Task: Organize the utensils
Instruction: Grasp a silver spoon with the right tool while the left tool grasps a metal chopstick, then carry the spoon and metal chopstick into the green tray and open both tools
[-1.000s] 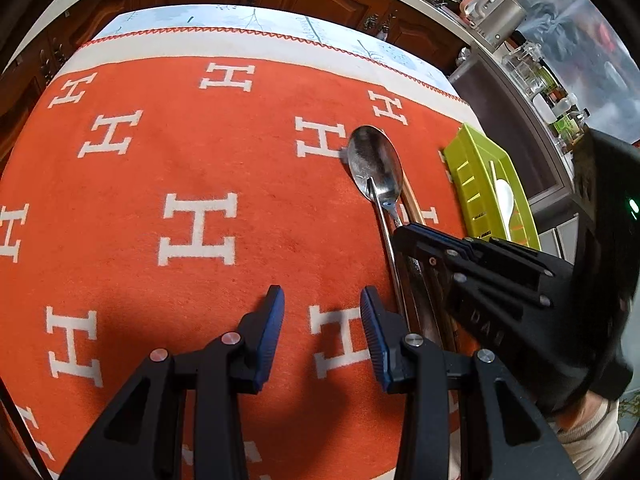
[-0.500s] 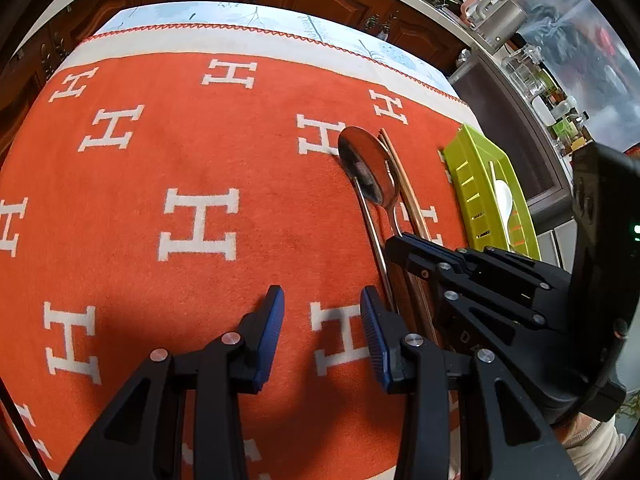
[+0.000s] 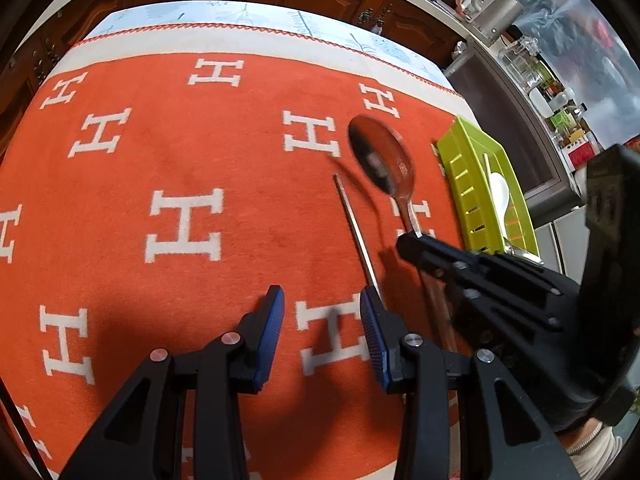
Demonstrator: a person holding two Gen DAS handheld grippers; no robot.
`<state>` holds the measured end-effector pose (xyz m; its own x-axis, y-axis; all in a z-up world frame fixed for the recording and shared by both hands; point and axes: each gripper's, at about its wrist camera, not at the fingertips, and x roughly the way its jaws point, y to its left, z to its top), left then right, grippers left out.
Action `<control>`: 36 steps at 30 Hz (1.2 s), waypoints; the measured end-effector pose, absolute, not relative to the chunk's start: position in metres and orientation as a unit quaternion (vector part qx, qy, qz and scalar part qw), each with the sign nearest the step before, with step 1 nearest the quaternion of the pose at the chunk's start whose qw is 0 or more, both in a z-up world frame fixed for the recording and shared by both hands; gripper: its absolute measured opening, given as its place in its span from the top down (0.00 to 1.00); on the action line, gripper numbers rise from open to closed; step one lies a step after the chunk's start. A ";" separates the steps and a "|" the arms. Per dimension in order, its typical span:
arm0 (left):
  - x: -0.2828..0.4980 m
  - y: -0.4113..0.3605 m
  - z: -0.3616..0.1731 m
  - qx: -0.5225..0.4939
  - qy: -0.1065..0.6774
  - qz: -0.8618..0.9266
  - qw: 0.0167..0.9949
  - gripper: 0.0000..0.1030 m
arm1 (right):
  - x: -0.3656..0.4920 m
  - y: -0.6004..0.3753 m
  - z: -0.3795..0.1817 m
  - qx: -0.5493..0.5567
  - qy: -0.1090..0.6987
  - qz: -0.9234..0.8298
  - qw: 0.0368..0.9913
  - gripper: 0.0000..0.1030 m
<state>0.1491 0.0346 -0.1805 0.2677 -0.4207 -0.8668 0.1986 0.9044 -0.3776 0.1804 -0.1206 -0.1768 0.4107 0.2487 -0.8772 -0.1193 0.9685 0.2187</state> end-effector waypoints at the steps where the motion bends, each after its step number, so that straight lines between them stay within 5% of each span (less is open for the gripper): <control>1: 0.149 0.032 -0.180 -0.095 0.573 -0.198 0.790 0.64 | 0.178 -0.127 -0.171 0.072 0.527 0.110 0.840 0.98; 14: 0.139 -0.035 -0.186 -0.020 0.629 -0.182 0.755 0.64 | 0.126 -0.214 -0.117 0.165 0.469 0.085 0.864 0.98; 17: 0.139 -0.047 -0.186 -0.008 0.632 -0.159 0.759 0.72 | 0.110 -0.236 -0.113 0.177 0.462 0.072 0.866 0.98; 20: 0.137 -0.058 -0.186 0.012 0.626 -0.145 0.766 0.93 | 0.095 -0.259 -0.112 0.191 0.454 0.059 0.868 0.98; 36: 0.130 -0.088 -0.130 -0.067 0.607 -0.220 0.761 0.97 | 0.081 -0.328 -0.145 0.219 0.468 0.002 0.856 0.98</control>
